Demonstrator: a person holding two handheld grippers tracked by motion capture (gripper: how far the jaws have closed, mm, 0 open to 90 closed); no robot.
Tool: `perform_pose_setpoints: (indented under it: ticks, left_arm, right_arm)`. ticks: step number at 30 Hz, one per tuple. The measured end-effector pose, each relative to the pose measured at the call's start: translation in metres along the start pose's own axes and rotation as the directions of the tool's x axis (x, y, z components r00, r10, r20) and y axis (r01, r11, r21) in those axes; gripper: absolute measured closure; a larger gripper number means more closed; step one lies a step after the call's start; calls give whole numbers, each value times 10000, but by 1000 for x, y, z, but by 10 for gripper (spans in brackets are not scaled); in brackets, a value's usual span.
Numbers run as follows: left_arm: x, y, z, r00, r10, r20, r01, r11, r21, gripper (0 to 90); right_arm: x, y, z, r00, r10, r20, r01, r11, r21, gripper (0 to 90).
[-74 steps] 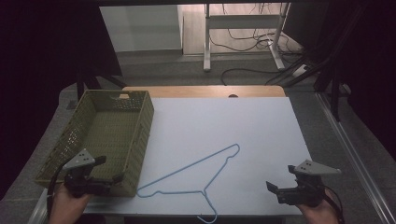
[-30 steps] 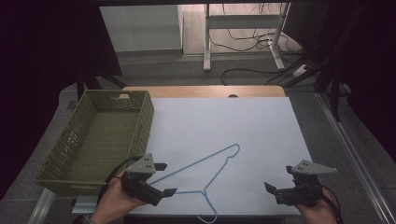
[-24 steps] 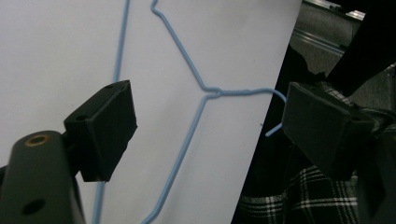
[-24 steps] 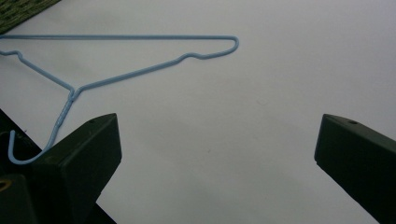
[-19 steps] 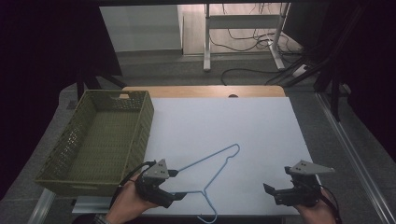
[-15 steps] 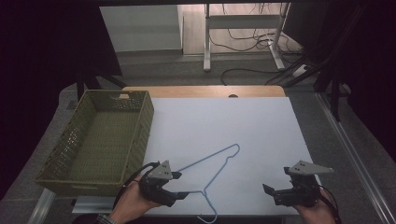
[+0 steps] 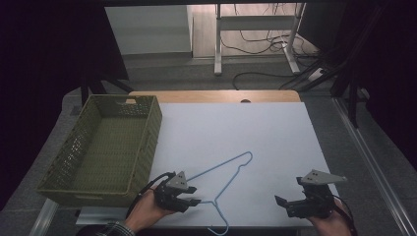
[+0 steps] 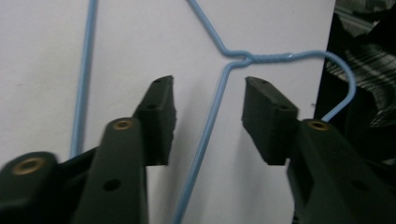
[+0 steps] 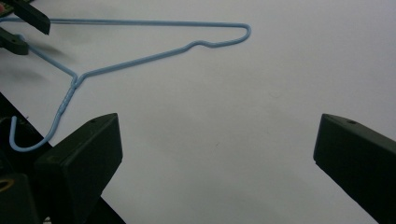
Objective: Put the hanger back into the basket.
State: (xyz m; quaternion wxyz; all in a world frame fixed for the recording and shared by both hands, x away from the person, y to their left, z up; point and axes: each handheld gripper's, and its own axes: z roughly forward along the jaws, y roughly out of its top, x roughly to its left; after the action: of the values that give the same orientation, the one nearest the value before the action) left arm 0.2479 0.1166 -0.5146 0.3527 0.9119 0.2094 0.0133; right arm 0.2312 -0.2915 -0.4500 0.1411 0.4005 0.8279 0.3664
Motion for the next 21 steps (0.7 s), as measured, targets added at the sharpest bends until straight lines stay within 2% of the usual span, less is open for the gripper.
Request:
perform_pose_setpoints:
  ticks: [4, 9, 15, 21]
  left_arm:
    - [0, 0, 7, 9982, 597, -12, -596, 9975, 389, 669]
    - [1, 0, 14, 9962, 865, 120, -871, 9938, 687, 742]
    - [4, -2, 17, 9954, 945, 125, -951, 9926, 753, 785]
    - [6, -3, 17, 9948, 961, 345, -982, 9930, 657, 845]
  right_arm:
    - [1, 0, 1, 10000, -50, -32, 50, 10000, 42, 9]
    - [1, -1, 2, 10000, -78, -48, 79, 9999, 76, 10]
    - [1, -1, 3, 9999, -109, -59, 110, 9999, 106, 11]
    - [1, -1, 3, 9999, -129, -66, 130, 9998, 120, 12]
